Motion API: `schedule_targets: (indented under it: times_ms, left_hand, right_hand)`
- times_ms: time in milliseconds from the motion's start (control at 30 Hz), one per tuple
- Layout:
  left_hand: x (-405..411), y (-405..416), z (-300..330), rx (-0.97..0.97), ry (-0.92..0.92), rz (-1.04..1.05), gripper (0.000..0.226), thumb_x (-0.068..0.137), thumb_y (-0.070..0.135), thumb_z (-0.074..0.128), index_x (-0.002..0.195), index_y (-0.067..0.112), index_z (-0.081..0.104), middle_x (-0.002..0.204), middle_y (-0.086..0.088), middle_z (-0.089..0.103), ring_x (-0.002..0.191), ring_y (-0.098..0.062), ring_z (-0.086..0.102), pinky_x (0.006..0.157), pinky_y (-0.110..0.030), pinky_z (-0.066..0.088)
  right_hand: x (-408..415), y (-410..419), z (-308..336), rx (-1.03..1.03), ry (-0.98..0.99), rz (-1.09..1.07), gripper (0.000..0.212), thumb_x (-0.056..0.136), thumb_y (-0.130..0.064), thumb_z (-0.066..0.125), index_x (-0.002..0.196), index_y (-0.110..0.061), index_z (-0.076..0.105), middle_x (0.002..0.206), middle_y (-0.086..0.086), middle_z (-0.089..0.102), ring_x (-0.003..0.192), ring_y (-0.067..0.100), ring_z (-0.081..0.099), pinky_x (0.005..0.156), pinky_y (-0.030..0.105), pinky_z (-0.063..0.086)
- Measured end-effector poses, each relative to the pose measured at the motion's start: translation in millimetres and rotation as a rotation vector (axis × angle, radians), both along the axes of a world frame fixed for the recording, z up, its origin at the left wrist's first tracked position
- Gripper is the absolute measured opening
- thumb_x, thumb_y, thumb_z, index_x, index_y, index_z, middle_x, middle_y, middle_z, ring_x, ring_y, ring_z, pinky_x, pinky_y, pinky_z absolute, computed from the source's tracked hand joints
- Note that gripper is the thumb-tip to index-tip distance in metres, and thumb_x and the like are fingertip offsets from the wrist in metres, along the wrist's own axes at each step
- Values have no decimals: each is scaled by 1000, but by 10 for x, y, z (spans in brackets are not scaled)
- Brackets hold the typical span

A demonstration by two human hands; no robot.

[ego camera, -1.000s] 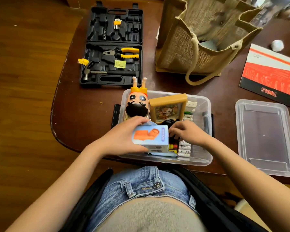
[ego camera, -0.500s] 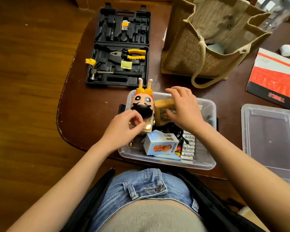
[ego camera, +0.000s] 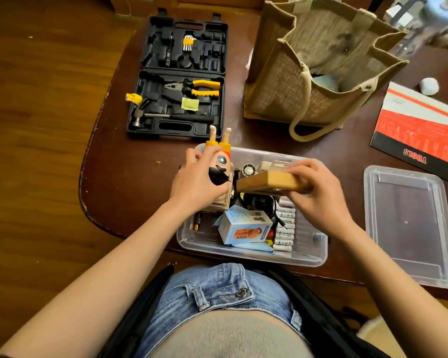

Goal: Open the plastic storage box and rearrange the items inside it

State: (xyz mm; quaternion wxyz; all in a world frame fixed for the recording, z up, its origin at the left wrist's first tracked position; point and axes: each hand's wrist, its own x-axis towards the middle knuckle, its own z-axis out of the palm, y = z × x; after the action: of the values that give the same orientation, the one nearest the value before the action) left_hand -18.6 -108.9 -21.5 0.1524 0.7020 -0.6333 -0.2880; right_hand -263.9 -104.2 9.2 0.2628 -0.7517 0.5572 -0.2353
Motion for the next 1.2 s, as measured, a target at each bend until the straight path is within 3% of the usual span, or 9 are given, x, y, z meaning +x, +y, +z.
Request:
schedule_targets:
  times_ms: [167,267,367,600,767,933,1000,1067,1200]
  left_hand:
    - [142,-44,84,39,421,130,66,68,36,70,128,35,42,118,4,47,105,-13,51,85,-21,40]
    - [324,-1,220,123,726,44,64,67,36,67,127,34,46,115,16,54,103,-1,55,85,-13,43]
    - [498,99,301,231,809,-138,57,66,42,68,120,46,51,110,26,59,103,5,57,83,-9,44]
    - [538,207,245,561,616,-464,43,82,32,69,122,43,58,130,24,53,124,7,44,100,-11,33]
    - [437,181,153,565,333,-479,26,80,45,70,104,52,64,109,21,65,106,8,55,94,-17,41]
    - [375,130,147,372,323,-379,6,86,36,66,85,36,72,84,19,70,79,8,62,72,-13,47]
    - [331,74,137,195,257,-309,11,88,26,64,86,35,69,84,20,68,74,12,59,64,-11,45]
    - [279,-24,104,77,111,-320,20,87,20,63,105,28,67,104,13,66,94,5,59,82,-23,48]
    - [135,-212,20,262,-188,-539,75,77,27,75,141,24,37,142,1,40,126,-19,45,99,-37,44]
  right_hand:
    - [-252,76,102,175,-265,-134,34,76,1,72,98,-24,64,90,-5,65,86,15,59,79,34,48]
    - [-283,79,124,267,-418,-161,34,80,-1,69,97,-29,63,93,-5,66,88,12,62,79,32,53]
    - [-241,40,110,284,-441,-176,29,82,-5,68,100,-27,62,96,-1,67,92,16,64,79,29,55]
    - [-55,-86,10,205,-276,-259,25,79,-13,71,102,-20,64,94,-5,66,90,16,61,81,42,53]
    - [87,-53,-75,172,-156,-161,28,77,-14,71,100,-27,63,88,-20,61,83,-3,55,73,11,44]
    - [179,-3,-157,129,-9,-83,30,77,-18,70,106,-21,63,95,-8,64,88,15,58,75,35,49]
    - [202,-13,-175,130,23,-74,29,77,-20,70,105,-22,62,97,-5,67,89,17,59,75,37,50]
    - [211,-29,-182,138,44,-84,29,77,-22,69,104,-23,62,95,-6,66,88,18,59,72,35,49]
    - [223,-41,-179,161,62,-91,30,77,-26,71,105,-25,62,97,-6,66,90,17,59,71,32,46]
